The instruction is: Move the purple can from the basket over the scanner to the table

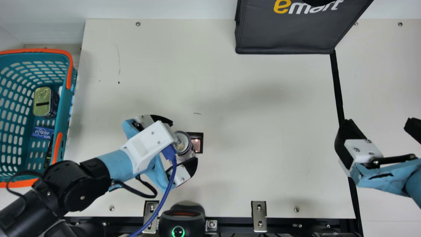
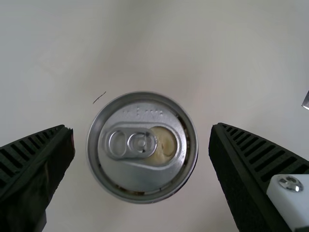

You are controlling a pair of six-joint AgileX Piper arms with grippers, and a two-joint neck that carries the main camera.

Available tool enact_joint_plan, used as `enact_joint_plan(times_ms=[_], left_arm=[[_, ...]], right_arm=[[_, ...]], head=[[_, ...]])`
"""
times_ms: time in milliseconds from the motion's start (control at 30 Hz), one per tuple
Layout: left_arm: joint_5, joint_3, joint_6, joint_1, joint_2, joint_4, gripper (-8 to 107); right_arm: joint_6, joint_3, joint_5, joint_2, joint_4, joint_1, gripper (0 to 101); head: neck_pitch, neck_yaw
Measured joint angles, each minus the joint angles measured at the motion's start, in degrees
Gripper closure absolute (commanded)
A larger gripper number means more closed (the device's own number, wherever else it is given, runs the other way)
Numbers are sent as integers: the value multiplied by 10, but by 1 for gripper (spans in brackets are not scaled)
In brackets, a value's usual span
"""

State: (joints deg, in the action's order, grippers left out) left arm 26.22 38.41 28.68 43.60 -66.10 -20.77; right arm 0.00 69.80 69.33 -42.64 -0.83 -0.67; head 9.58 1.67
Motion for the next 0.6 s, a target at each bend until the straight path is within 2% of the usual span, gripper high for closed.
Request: enact_joint_plan(times_ms=[367, 600], left_arm=[[12, 36, -39, 0, -22, 24, 107], [22, 94, -94, 10, -52, 62, 107]], right_arm=[[0, 0, 0, 0, 0, 0, 6], [0, 0, 0, 0, 0, 0, 6]], head=[[1, 0], [1, 0]])
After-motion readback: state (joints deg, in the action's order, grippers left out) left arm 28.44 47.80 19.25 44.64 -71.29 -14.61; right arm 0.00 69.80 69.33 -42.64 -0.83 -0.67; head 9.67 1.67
